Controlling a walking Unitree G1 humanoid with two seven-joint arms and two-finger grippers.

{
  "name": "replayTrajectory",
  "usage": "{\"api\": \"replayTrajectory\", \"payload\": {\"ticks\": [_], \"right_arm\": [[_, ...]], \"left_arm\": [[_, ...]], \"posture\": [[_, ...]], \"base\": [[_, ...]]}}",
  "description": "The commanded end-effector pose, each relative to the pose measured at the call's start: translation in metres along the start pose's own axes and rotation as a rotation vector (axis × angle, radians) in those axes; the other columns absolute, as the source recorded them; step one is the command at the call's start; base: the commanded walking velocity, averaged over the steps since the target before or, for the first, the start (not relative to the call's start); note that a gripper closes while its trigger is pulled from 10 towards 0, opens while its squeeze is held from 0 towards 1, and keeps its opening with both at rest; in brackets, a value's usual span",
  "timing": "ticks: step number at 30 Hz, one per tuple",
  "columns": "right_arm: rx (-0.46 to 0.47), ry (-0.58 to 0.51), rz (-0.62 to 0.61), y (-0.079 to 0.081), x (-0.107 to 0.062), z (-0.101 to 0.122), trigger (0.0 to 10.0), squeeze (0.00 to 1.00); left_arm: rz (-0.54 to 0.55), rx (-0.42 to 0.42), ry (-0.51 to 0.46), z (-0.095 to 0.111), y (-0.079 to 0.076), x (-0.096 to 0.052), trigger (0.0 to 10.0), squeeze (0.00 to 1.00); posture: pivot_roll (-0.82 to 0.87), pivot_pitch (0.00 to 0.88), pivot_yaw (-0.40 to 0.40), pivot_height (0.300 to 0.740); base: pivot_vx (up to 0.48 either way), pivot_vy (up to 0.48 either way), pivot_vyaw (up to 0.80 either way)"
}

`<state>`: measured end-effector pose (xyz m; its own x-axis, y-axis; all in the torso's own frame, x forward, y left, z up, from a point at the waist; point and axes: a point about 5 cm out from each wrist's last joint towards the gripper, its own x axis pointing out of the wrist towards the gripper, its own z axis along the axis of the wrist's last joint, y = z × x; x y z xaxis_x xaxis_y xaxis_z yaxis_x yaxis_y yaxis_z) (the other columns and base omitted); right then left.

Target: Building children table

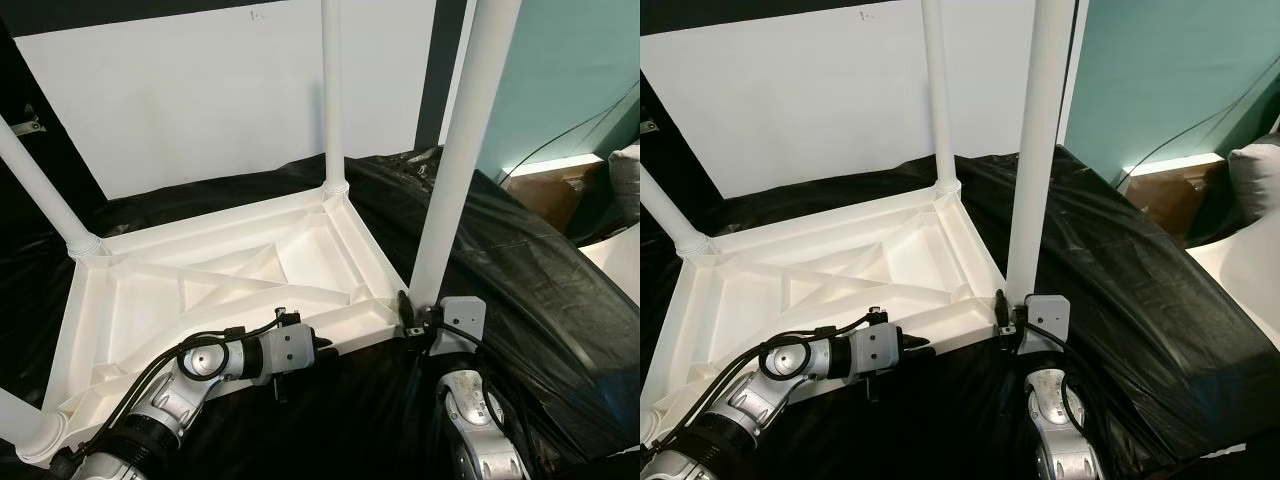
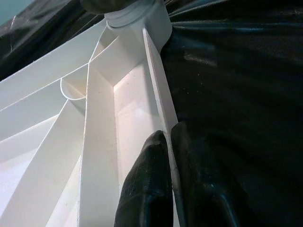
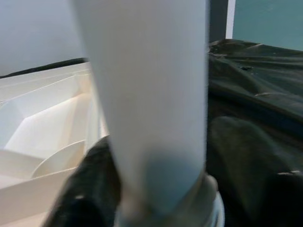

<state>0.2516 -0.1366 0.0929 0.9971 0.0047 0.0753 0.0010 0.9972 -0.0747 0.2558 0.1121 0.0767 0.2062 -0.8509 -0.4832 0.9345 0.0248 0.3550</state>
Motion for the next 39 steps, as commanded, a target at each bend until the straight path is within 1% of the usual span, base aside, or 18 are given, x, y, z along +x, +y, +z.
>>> {"api": "replayTrajectory", "payload": {"ticks": [1,2,5,6,7,8,9,12,13,14,15,16,17,21,27,28,31,39], "right_arm": [[-0.008,0.028,0.001,-0.008,0.002,-0.005,10.0,1.0],[-0.018,0.02,0.055,-0.007,0.004,-0.003,10.0,1.0],[-0.026,0.013,0.091,-0.006,0.005,-0.002,10.0,1.0],[-0.049,-0.011,0.126,-0.009,0.007,0.003,10.0,0.0],[-0.109,-0.057,0.222,-0.017,0.014,0.013,10.0,0.0],[-0.109,-0.057,0.222,-0.017,0.014,0.013,10.0,0.0],[-0.161,-0.077,0.308,-0.021,0.019,0.018,10.0,0.0],[-0.196,-0.086,0.358,-0.024,0.021,0.021,10.0,0.0],[-0.219,-0.084,0.431,-0.025,0.023,0.022,10.0,0.0],[-0.219,-0.084,0.431,-0.025,0.023,0.022,10.0,0.0],[-0.238,-0.062,0.527,-0.026,0.024,0.023,10.0,0.0],[-0.265,-0.016,0.672,-0.028,0.024,0.022,10.0,0.0],[-0.265,-0.016,0.672,-0.028,0.024,0.022,10.0,0.0],[-0.278,0.075,0.791,-0.035,0.024,0.015,10.0,0.0],[-0.293,0.102,0.838,-0.042,0.027,0.015,10.0,0.0],[-0.283,0.105,0.846,-0.045,0.031,0.016,0.0,0.0],[-0.272,0.11,0.863,-0.049,0.036,0.017,0.0,0.0],[-0.245,0.133,0.884,-0.055,0.034,0.013,0.0,0.0]], "left_arm": [[-0.228,-0.181,0.212,-0.048,-0.051,-0.001,10.0,0.0],[-0.228,-0.183,0.211,-0.048,-0.051,0.0,10.0,0.0],[-0.228,-0.184,0.21,-0.048,-0.051,0.0,10.0,0.0],[-0.228,-0.185,0.21,-0.048,-0.051,0.0,10.0,0.0],[-0.229,-0.187,0.207,-0.048,-0.052,0.001,10.0,0.0],[-0.229,-0.187,0.207,-0.048,-0.052,0.001,10.0,0.0],[-0.23,-0.187,0.205,-0.048,-0.052,0.002,10.0,0.0],[-0.231,-0.186,0.203,-0.048,-0.052,0.002,10.0,0.0],[-0.232,-0.186,0.202,-0.047,-0.053,0.003,10.0,0.0],[-0.232,-0.186,0.202,-0.047,-0.053,0.003,10.0,0.0],[-0.233,-0.186,0.201,-0.047,-0.053,0.003,10.0,0.0],[-0.235,-0.186,0.2,-0.047,-0.054,0.004,10.0,0.0],[-0.235,-0.186,0.2,-0.047,-0.054,0.004,10.0,0.0],[-0.233,-0.188,0.199,-0.047,-0.054,0.004,10.0,0.0],[-0.229,-0.189,0.198,-0.047,-0.054,0.004,10.0,0.0],[-0.229,-0.191,0.197,-0.047,-0.055,0.005,10.0,0.0],[-0.228,-0.194,0.196,-0.048,-0.056,0.006,10.0,0.0],[-0.227,-0.191,0.196,-0.048,-0.057,0.007,10.0,0.0]], "posture": [[0.0,0.0,0.023,0.74],[0.0,0.0,0.022,0.74],[0.0,0.0,0.02,0.74],[0.0,0.0,0.02,0.74],[-0.01,0.0,0.017,0.74],[-0.01,0.0,0.017,0.74],[-0.01,0.0,0.016,0.74],[-0.01,0.0,0.016,0.74],[-0.02,0.0,0.014,0.74],[-0.02,0.0,0.014,0.74],[-0.02,0.0,0.014,0.74],[-0.02,0.0,0.012,0.74],[-0.02,0.0,0.012,0.74],[-0.01,0.0,0.007,0.74],[-0.01,0.0,0.002,0.74],[-0.01,0.0,0.0,0.74],[-0.01,0.0,-0.001,0.74],[-0.01,0.0,-0.001,0.74]], "base": [[0.0,0.0,0.0],[0.0,0.0,0.0],[0.0,0.0,0.0],[0.0,0.0,0.0],[0.0,0.0,0.0],[0.0,0.0,0.0],[0.0,0.0,0.0],[0.0,0.0,0.0],[0.0,0.0,0.0],[0.0,0.0,0.0],[0.0,0.0,0.0],[0.0,0.0,0.0],[0.0,0.0,0.0],[0.0,0.0,0.0],[0.0,0.0,0.0],[0.0,0.0,0.0],[0.0,0.0,0.0],[0.0,0.0,0.0]]}}
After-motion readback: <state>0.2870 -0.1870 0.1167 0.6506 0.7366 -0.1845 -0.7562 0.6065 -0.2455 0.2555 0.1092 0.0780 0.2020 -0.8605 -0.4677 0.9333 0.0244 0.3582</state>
